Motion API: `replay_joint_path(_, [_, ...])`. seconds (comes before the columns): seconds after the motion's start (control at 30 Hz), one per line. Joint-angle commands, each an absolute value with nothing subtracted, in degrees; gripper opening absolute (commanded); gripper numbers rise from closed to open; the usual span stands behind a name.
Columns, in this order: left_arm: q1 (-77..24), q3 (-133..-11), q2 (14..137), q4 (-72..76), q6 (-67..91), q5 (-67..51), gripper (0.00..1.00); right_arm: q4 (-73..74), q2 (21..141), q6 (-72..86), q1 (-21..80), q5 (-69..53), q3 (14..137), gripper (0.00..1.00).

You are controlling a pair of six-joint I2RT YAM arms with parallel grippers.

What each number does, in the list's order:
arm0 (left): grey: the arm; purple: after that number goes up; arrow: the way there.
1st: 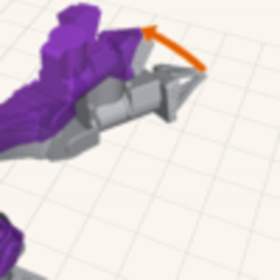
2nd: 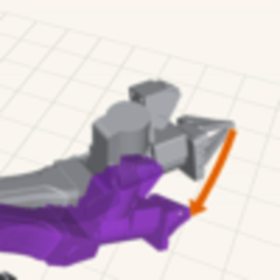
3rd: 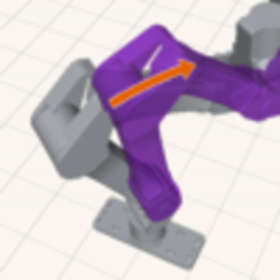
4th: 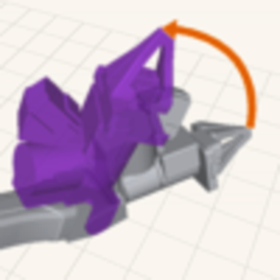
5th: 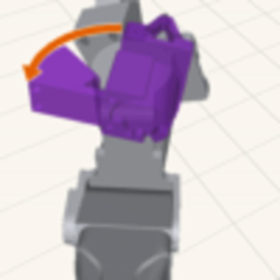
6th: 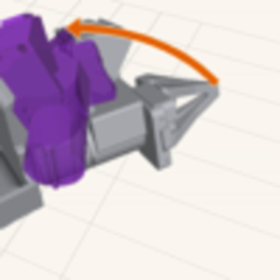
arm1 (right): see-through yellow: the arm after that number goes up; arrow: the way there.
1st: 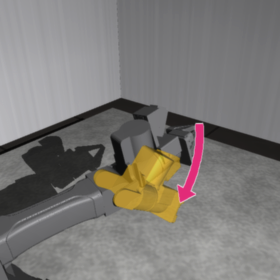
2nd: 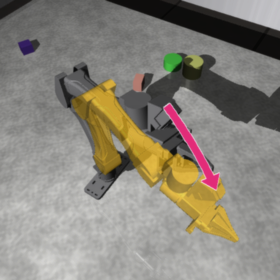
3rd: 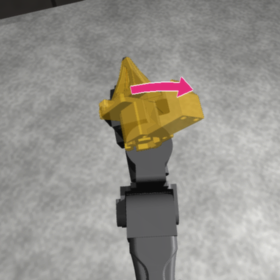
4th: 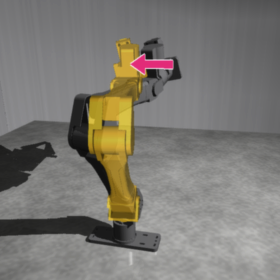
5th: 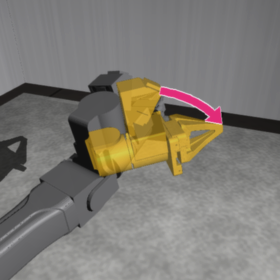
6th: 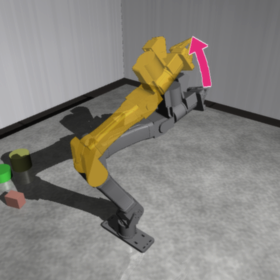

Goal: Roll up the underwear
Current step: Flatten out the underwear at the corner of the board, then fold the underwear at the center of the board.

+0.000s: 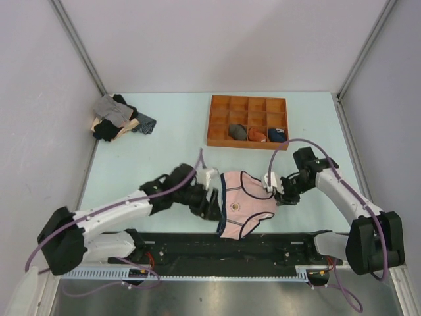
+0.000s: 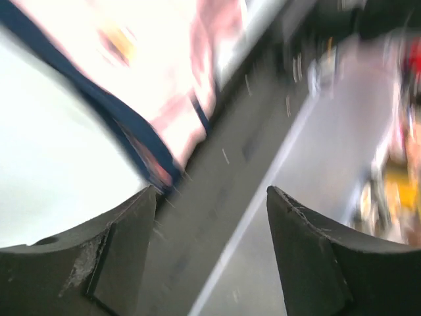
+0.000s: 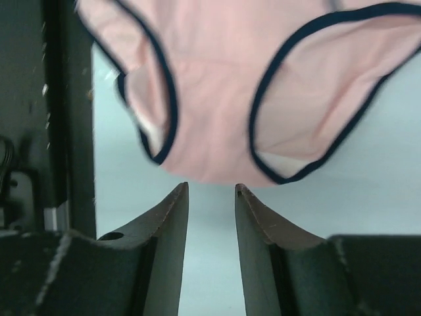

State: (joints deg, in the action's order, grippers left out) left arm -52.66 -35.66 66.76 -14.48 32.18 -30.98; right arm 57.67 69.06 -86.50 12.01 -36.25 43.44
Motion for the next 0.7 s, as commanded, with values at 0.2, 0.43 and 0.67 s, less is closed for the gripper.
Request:
replay_joint_path(0.2, [-33.58, -50.43, 78.99, -16.44, 17.25, -26.63, 0.80, 36.66, 87.25, -46.35, 12.39, -41.66, 58.26, 0.41])
replay_joint_path(0.43, [-33.66, -68.62, 100.18, -19.32, 8.45, -25.14, 0.74, 33.49, 95.97, -44.56, 15.02, -37.97, 61.69, 0.42])
replay_joint_path(0.67, [-34.54, -72.07, 108.19, -19.51, 5.10, -24.44, 0.69, 33.31, 101.07, -43.42, 17.49, -36.12, 63.72, 0.42])
